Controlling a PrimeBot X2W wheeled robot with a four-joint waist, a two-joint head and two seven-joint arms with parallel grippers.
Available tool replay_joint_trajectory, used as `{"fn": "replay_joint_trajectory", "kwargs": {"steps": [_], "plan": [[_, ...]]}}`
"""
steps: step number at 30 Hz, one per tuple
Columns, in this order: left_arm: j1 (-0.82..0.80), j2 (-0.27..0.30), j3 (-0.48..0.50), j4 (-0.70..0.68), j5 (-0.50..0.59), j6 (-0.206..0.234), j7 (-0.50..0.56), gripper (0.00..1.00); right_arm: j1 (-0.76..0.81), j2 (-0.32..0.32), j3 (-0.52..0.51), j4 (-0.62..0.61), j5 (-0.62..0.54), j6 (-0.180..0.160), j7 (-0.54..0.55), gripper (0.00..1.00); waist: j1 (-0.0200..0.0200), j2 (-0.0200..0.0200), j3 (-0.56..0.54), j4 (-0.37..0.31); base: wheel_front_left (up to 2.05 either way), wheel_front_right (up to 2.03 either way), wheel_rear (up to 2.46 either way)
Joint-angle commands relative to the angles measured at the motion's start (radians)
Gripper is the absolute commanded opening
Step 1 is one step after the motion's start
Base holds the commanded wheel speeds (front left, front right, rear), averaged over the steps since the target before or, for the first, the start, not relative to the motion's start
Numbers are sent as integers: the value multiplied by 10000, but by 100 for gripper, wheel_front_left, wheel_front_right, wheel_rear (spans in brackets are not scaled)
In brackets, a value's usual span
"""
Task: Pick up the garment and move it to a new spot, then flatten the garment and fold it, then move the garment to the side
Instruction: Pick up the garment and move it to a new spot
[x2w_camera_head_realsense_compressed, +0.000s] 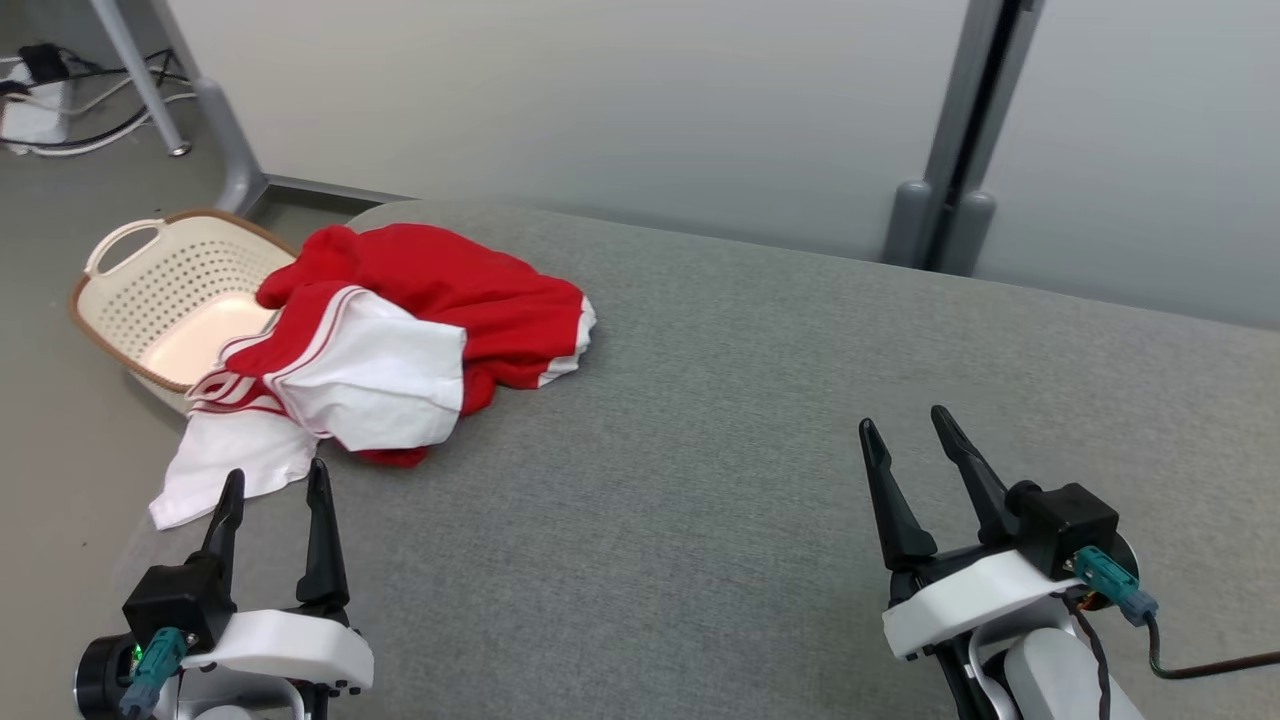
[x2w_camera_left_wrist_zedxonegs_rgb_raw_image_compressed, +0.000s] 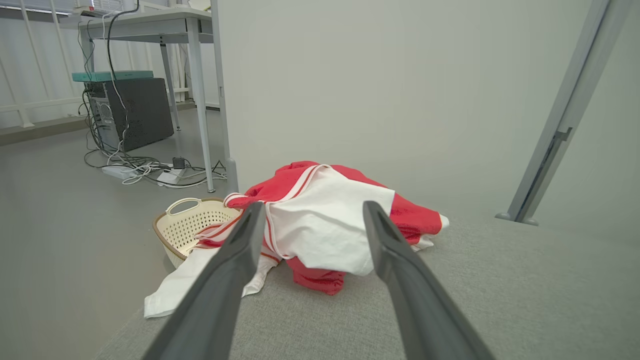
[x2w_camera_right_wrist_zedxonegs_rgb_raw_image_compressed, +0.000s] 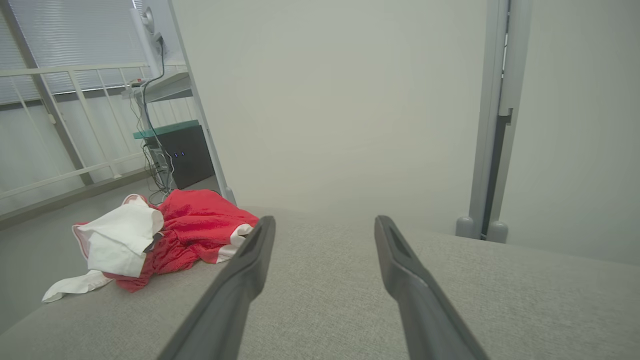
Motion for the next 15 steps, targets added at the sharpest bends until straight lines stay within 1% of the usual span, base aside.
{"fn": "replay_joint_trajectory", "kwargs": {"steps": [1,5,8,14,15], "plan": [[56,40,38,-24,10,30,-3,100,67,-50,27,-35,71,0,-12,100,0,0,0,561,0,0,0],[122,36,73,-50,-38,39,-3,100,97,-50,131,-52,110,0,-12,100,0,0,-23,987,0,0,0],[144,40,104,-4,-115,-16,-3,100,138,-48,167,-70,106,0,-12,100,0,0,-44,1176,0,0,0],[108,26,126,69,-285,73,41,100,142,-36,240,-78,119,0,-12,100,0,0,-60,1237,0,0,0],[67,25,128,32,-400,7,127,100,134,-36,254,-85,126,0,-12,100,0,0,-58,1213,0,0,0]]}}
